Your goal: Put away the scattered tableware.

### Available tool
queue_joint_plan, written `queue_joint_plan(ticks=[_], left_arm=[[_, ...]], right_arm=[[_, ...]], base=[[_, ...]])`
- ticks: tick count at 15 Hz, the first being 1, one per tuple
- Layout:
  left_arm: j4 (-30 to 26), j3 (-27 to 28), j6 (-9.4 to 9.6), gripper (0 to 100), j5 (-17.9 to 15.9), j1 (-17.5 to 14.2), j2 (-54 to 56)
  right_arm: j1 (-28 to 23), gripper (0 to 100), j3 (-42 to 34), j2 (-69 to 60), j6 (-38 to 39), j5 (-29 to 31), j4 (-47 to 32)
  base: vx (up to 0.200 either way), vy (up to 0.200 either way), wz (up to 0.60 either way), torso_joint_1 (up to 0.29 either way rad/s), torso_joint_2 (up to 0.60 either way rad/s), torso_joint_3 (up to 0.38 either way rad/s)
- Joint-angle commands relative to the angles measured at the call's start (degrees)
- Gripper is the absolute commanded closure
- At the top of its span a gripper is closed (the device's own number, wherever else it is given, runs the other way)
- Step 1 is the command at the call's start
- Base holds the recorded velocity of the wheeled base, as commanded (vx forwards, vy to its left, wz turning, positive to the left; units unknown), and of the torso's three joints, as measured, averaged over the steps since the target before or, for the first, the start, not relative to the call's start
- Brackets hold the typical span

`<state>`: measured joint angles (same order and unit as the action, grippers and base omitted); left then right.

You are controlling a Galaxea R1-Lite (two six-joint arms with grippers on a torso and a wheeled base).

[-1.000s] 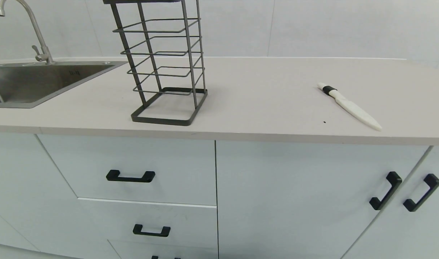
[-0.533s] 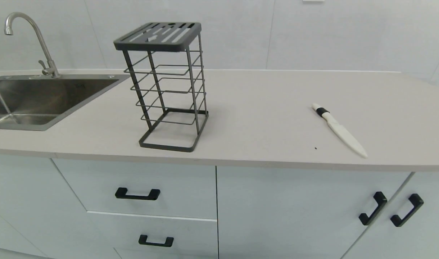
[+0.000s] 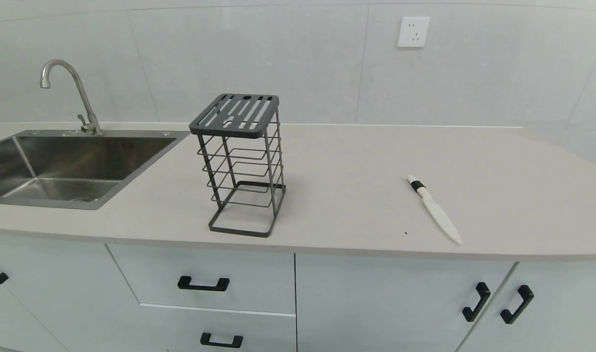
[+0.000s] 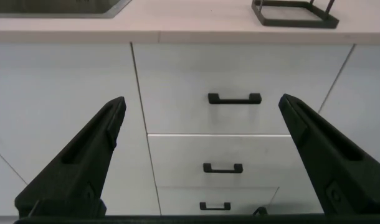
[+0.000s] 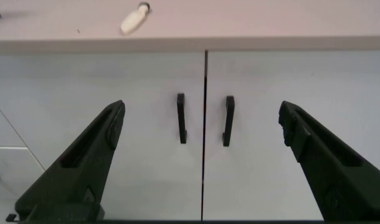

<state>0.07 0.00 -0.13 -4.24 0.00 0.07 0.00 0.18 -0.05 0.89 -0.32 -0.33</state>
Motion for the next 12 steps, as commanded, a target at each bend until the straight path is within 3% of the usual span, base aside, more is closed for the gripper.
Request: queue_joint_plan(ticks=[1,12], left_arm=[[0.0,0.0,-0.04,0,0.0,-0.1,-0.1],[0.0,0.0,-0.04,0,0.0,0.0,-0.1]], right_arm=[[0.0,0,0.0,0.0,0.0,0.0,0.0],[0.0,0,0.0,0.0,0.0,0.0,0.0]], base=[[0.0,0.0,0.0,0.452,-0.49,-0.251],[0.0,0.0,0.0,0.298,-0.53,-0.253]])
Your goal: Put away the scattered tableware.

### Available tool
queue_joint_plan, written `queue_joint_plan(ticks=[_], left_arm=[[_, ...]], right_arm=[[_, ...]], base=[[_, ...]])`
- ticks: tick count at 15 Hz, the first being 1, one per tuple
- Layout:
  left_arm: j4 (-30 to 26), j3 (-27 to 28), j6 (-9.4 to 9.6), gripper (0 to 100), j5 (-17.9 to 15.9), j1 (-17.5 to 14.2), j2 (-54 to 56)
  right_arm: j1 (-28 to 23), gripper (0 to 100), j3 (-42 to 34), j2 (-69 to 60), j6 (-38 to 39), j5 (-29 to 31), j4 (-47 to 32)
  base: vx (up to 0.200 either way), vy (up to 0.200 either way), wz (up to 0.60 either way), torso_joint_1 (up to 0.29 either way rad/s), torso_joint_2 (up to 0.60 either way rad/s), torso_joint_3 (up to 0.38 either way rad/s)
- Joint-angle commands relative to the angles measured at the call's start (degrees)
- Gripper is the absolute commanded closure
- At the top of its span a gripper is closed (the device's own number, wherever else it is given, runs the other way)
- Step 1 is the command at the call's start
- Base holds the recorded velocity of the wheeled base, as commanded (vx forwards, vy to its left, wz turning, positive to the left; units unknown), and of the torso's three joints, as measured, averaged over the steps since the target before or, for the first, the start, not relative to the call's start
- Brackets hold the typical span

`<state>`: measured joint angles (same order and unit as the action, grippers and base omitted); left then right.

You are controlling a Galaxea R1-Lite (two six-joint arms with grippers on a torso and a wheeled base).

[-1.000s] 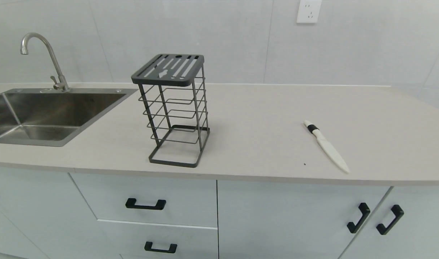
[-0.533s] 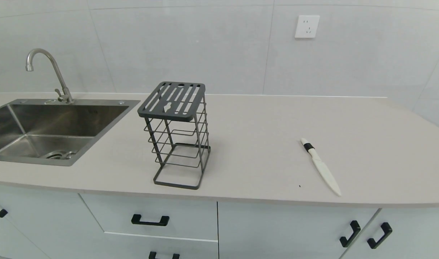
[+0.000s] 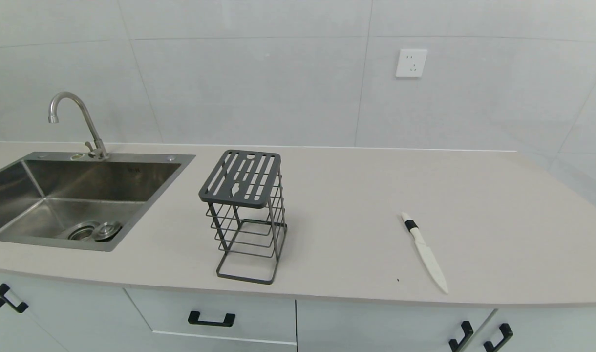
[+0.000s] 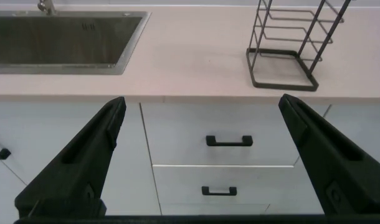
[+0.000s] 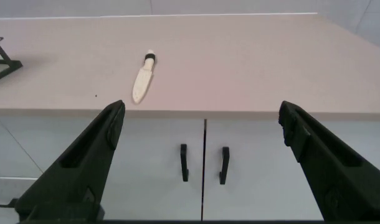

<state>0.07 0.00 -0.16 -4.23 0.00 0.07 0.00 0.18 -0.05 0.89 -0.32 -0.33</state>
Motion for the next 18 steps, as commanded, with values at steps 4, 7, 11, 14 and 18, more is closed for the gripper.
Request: queue_joint_plan(ticks=[4,7,11,14,18], left_arm=[[0.0,0.0,-0.02,0,0.0,0.0,-0.1],[0.0,0.0,-0.02,0,0.0,0.0,-0.1],[0.0,0.0,-0.11,0,0.0,0.0,-0.1],[0.0,0.0,-0.46,0,0.1,0.0,-0.1],[0.0,0.0,-0.46,0,0.1,0.0,-0.1]], right_arm=[[0.0,0,0.0,0.0,0.0,0.0,0.0],[0.0,0,0.0,0.0,0.0,0.0,0.0],[0.0,0,0.0,0.0,0.0,0.0,0.0],[0.0,0,0.0,0.0,0.0,0.0,0.0],[0.0,0,0.0,0.0,0.0,0.0,0.0]], base=[[0.0,0.0,0.0,0.301,-0.59,-0.287],[0.0,0.0,0.0,0.25,-0.5,-0.24],[0.0,-0.1,0.0,0.029,-0.04,-0.022],[0.0,0.0,0.0,0.0,0.0,0.0],[0.0,0.0,0.0,0.0,0.0,0.0]])
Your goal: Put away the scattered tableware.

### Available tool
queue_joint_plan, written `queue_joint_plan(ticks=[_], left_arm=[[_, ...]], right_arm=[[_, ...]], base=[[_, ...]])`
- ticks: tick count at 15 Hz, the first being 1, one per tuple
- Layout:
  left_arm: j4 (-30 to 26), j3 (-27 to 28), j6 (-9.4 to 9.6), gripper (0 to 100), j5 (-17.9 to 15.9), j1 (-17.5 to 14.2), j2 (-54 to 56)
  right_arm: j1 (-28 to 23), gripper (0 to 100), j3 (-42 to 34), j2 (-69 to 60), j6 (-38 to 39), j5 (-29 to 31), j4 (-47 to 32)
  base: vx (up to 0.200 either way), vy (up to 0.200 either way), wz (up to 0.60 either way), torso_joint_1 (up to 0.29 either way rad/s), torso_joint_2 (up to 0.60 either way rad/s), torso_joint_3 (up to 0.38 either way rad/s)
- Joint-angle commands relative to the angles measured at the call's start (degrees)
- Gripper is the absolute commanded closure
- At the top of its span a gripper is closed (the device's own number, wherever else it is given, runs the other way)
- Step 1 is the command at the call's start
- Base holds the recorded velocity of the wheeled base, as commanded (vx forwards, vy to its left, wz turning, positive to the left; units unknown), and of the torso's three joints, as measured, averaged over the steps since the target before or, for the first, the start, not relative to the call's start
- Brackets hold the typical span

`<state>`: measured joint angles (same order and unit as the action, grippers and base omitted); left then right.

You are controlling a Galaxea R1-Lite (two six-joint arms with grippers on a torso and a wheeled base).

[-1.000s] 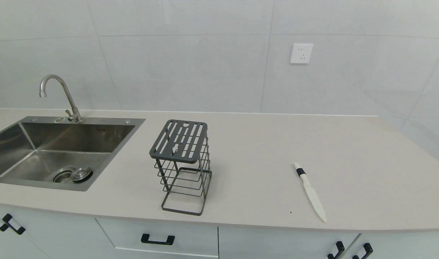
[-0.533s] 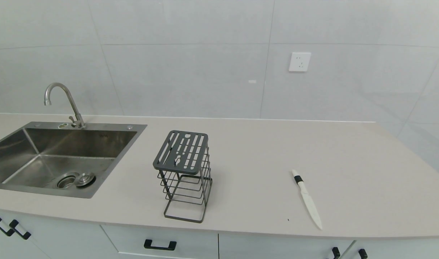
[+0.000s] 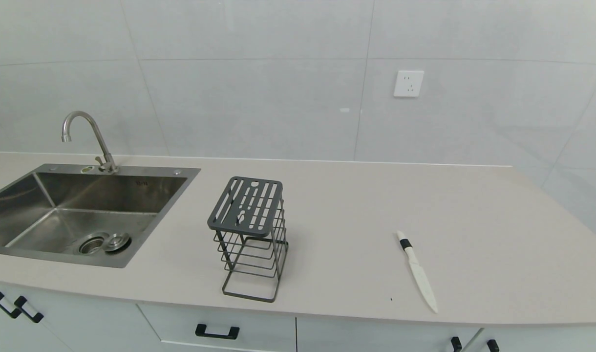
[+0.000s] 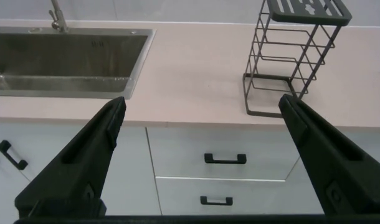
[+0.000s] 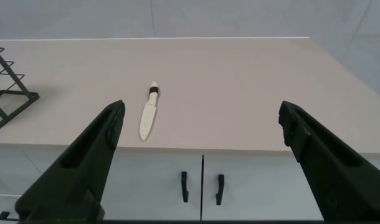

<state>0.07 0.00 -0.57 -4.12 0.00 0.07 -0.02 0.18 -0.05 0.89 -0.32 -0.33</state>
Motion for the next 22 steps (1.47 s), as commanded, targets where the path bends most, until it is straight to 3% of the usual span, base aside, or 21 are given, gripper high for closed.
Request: queue_joint_plan(ticks=[1,5,10,16,20,22], left_arm=[[0.0,0.0,-0.04,0,0.0,0.0,-0.1],[0.1,0.0,-0.04,0,0.0,0.0,-0.1],[0.0,0.0,-0.04,0,0.0,0.0,-0.1],[0.1,0.0,-0.04,0,0.1,0.0,-0.1],[0.1,0.0,-0.22,0,0.3,0.0,-0.1],[0.0,0.0,-0.39,0,0.3,0.0,-0.1]], right_arm=[[0.0,0,0.0,0.0,0.0,0.0,0.0],[0.0,0,0.0,0.0,0.0,0.0,0.0],[0.0,0,0.0,0.0,0.0,0.0,0.0],[0.0,0,0.0,0.0,0.0,0.0,0.0],[0.0,0,0.0,0.0,0.0,0.0,0.0],[0.0,0,0.0,0.1,0.0,0.0,0.0]], base=[[0.0,0.0,0.0,0.0,0.0,0.0],[-0.15,0.0,0.0,0.007,0.0,-0.001],[0.0,0.0,0.0,0.0,0.0,0.0],[0.0,-0.2,0.0,0.006,0.0,-0.001],[0.0,0.0,0.0,0.0,0.0,0.0],[0.2,0.0,0.0,0.005,0.0,0.002]])
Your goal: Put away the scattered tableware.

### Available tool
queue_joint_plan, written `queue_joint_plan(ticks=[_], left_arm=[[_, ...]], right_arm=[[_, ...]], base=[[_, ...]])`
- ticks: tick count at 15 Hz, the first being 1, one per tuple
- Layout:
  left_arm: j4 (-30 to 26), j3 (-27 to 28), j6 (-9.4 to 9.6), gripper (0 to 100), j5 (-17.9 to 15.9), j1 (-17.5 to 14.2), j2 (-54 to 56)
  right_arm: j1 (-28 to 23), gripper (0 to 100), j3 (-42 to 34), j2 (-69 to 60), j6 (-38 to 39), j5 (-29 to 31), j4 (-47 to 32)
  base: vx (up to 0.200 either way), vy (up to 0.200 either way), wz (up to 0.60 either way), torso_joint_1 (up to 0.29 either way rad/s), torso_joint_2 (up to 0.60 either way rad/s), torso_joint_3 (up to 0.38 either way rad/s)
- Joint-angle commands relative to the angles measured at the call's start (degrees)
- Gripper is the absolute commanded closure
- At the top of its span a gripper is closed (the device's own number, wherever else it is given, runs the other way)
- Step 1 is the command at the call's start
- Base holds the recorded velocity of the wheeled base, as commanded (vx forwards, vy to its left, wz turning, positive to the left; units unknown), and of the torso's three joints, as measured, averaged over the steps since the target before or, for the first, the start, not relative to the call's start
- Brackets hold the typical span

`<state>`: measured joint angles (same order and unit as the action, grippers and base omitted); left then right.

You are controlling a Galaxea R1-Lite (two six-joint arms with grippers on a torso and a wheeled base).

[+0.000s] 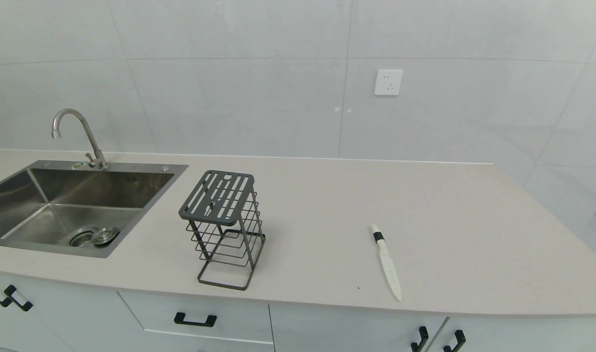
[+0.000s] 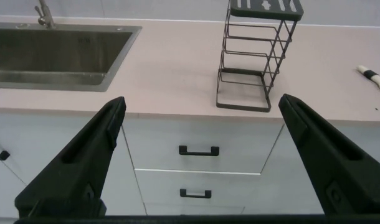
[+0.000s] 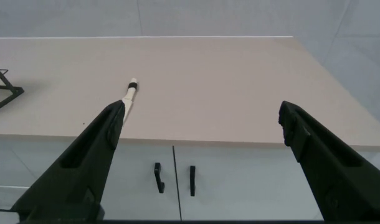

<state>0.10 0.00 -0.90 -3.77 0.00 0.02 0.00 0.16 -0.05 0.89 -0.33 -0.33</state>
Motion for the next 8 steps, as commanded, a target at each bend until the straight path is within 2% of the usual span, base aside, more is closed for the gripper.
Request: queue_joint_plan(ticks=[1,8], left_arm=[[0.0,0.0,-0.06,0,0.0,0.0,0.0],[0.1,0.0,-0.24,0,0.1,0.0,0.0]], right_arm=[[0.0,0,0.0,0.0,0.0,0.0,0.0],[0.0,0,0.0,0.1,0.0,0.0,0.0]], base=[[0.2,0.0,0.0,-0.002,0.0,0.012],[0.0,0.0,0.0,0.007,0.01,-0.002]])
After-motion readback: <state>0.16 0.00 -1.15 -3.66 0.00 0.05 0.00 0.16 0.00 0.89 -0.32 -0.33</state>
